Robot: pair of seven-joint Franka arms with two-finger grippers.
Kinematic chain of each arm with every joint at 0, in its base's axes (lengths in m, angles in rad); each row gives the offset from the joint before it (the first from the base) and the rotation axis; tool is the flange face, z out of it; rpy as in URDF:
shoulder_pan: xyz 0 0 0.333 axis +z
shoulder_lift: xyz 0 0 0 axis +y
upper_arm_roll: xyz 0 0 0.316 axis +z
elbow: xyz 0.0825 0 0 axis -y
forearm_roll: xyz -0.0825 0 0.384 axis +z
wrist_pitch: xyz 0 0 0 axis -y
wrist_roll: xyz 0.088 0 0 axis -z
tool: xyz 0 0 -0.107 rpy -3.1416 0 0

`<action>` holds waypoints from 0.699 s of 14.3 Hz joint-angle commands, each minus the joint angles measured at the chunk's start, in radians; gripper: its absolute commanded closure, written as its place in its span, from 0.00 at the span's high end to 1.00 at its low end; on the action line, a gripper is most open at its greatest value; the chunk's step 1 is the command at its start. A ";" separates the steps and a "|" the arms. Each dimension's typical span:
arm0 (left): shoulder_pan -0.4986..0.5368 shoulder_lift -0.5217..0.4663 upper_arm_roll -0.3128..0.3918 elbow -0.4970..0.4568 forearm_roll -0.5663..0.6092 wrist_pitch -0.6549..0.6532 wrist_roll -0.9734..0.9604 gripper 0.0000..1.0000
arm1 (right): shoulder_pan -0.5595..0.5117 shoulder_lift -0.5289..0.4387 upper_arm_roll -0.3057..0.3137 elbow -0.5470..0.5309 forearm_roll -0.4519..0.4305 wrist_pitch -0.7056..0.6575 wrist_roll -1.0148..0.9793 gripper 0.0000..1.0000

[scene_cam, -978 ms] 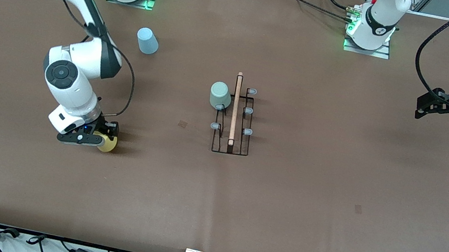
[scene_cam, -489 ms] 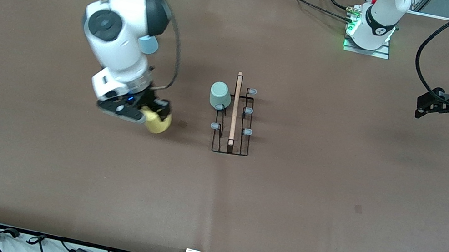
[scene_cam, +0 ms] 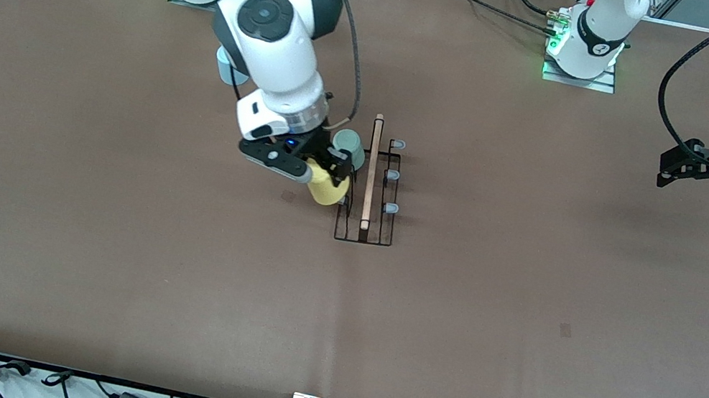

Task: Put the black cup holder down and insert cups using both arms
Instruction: 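Carry the yellow cup with the right gripper onto a rack peg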

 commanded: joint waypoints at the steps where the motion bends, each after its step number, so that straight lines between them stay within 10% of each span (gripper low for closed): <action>1: 0.005 0.002 -0.002 0.022 -0.001 -0.021 0.001 1.00 | 0.029 0.061 -0.014 0.051 -0.039 -0.009 0.026 0.10; 6: 0.005 0.002 -0.002 0.022 -0.001 -0.021 0.004 1.00 | 0.043 0.120 -0.014 0.049 -0.073 0.029 0.032 0.13; 8: 0.005 0.002 -0.003 0.022 -0.001 -0.021 0.002 1.00 | 0.043 0.133 -0.016 0.051 -0.073 0.056 0.031 0.41; 10: 0.005 0.002 -0.002 0.022 -0.001 -0.021 0.004 1.00 | 0.044 0.146 -0.023 0.051 -0.074 0.066 0.031 0.44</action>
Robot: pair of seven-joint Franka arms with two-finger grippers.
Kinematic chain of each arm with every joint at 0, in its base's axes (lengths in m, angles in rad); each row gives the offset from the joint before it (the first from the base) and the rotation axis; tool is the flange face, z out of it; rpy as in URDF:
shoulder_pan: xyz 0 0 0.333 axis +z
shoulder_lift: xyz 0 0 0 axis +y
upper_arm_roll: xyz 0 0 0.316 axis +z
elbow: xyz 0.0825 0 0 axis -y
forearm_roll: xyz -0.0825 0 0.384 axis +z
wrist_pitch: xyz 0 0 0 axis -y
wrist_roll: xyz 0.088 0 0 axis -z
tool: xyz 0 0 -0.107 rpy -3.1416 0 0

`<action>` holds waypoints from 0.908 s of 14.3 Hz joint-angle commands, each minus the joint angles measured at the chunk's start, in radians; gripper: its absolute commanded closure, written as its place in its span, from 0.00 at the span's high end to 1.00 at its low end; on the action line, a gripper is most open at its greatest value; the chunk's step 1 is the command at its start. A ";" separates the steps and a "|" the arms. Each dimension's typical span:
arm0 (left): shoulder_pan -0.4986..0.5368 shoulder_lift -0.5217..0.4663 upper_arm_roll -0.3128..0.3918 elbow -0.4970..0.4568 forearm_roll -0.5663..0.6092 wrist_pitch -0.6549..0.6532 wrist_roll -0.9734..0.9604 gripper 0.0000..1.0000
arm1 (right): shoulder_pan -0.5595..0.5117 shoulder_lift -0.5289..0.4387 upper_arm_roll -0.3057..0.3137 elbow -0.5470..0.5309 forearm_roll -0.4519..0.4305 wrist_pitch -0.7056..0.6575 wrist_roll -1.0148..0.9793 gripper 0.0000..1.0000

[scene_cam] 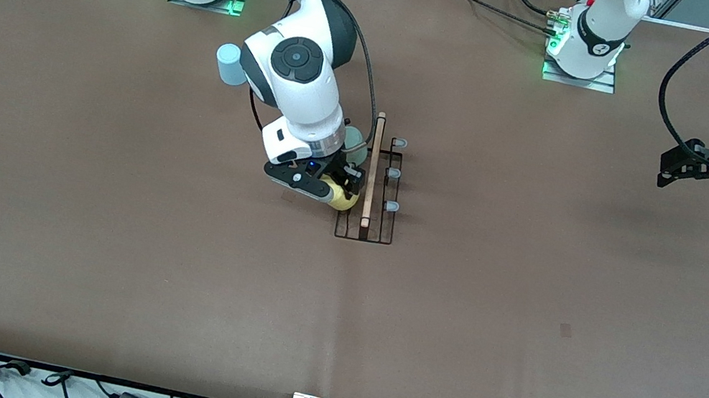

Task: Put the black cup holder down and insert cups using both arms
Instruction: 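Carry the yellow cup with the right gripper onto a rack peg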

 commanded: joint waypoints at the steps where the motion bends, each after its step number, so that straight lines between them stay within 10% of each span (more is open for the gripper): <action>1: 0.004 0.002 -0.002 0.021 -0.001 -0.021 0.004 1.00 | 0.018 0.027 -0.015 0.022 -0.014 0.013 0.021 0.43; 5: 0.004 0.002 -0.002 0.021 -0.001 -0.021 0.004 1.00 | 0.020 0.030 -0.017 0.021 -0.014 0.013 0.019 0.43; 6: 0.004 0.002 -0.002 0.021 -0.001 -0.021 0.004 1.00 | 0.020 0.035 -0.017 0.021 -0.014 0.013 0.019 0.58; 7: 0.004 0.002 -0.002 0.021 -0.001 -0.021 0.004 1.00 | 0.018 0.035 -0.018 0.021 -0.014 0.013 0.019 1.00; 13: 0.004 0.002 -0.002 0.021 -0.001 -0.021 0.004 1.00 | -0.008 -0.026 -0.031 0.018 -0.011 -0.016 -0.013 1.00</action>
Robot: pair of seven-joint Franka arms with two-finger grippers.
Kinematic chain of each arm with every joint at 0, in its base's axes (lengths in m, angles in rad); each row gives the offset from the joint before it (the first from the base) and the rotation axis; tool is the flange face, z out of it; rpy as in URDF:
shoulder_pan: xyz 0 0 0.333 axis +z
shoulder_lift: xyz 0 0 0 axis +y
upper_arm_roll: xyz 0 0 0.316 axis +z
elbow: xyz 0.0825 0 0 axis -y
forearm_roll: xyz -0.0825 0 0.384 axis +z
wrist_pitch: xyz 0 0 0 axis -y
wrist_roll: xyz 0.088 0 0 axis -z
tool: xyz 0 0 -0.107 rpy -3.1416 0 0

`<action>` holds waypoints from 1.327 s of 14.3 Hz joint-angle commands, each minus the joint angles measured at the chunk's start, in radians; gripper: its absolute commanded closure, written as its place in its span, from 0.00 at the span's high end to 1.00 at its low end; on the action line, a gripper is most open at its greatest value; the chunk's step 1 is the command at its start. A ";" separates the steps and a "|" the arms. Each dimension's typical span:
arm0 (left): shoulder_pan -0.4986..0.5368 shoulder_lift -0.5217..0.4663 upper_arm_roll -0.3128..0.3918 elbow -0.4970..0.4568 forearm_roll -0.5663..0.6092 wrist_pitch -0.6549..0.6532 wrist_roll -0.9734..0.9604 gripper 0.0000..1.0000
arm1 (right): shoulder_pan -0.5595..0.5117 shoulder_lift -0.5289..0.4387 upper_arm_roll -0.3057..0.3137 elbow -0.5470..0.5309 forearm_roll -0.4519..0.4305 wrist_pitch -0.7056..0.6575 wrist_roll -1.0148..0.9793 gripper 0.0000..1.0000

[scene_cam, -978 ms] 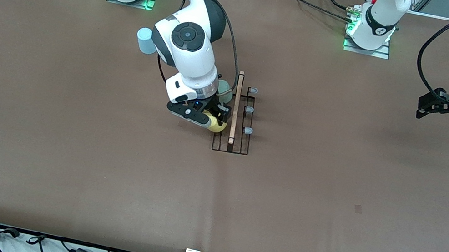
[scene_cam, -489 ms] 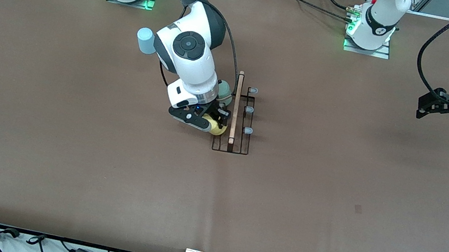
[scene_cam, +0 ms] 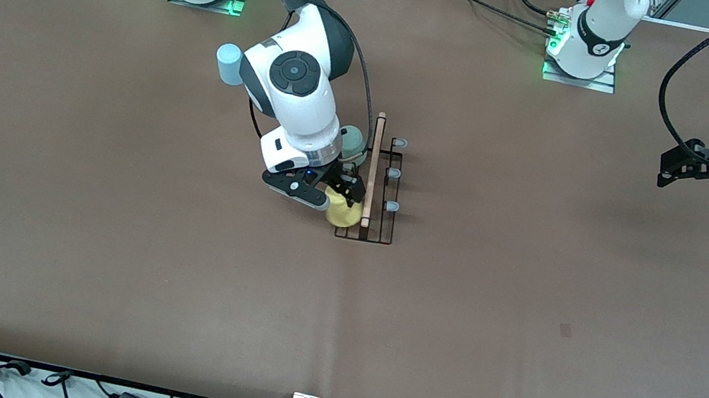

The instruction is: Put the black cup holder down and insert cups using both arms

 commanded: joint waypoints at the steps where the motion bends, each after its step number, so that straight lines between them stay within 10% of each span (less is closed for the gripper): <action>1: 0.004 0.002 -0.002 0.021 -0.001 -0.021 0.004 1.00 | -0.033 -0.070 -0.006 -0.007 -0.005 -0.054 -0.015 1.00; 13: 0.004 0.002 -0.002 0.021 -0.004 -0.023 0.002 1.00 | -0.558 -0.504 -0.011 -0.066 0.064 -0.639 -0.763 1.00; 19: 0.004 0.002 -0.002 0.021 -0.004 -0.023 0.002 1.00 | -0.589 -0.540 -0.126 -0.040 0.076 -0.778 -0.941 1.00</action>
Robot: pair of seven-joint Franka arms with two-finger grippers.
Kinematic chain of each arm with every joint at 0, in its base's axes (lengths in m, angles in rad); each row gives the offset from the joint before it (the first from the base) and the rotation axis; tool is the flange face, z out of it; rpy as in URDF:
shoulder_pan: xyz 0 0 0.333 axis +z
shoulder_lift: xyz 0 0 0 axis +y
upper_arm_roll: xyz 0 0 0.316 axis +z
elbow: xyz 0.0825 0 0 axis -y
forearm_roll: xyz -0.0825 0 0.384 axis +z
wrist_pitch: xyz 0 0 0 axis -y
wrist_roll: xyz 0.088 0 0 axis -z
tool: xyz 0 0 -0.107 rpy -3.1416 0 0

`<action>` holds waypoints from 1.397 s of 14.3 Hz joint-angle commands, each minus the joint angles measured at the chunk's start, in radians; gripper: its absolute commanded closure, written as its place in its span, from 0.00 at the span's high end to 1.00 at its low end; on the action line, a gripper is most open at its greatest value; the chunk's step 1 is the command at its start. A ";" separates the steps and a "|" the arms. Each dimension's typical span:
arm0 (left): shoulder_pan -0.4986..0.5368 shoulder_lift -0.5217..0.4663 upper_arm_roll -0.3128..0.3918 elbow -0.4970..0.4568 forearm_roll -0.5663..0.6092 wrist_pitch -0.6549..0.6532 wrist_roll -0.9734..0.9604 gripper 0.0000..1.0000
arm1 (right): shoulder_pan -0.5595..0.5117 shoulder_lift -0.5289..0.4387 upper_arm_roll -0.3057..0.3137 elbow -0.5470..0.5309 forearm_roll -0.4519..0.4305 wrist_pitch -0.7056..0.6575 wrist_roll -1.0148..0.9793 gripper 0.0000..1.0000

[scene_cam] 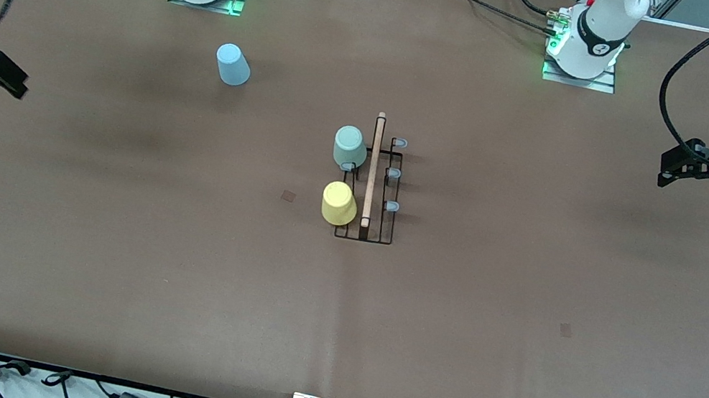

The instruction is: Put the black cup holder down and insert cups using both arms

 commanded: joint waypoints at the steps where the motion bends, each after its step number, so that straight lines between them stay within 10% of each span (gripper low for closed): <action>1: 0.004 0.002 -0.002 0.020 -0.004 -0.020 0.002 1.00 | 0.001 -0.016 0.007 -0.007 0.061 -0.065 -0.033 1.00; 20: 0.004 0.002 -0.002 0.020 -0.004 -0.021 0.004 1.00 | 0.012 -0.043 -0.022 -0.010 0.093 -0.057 -0.094 1.00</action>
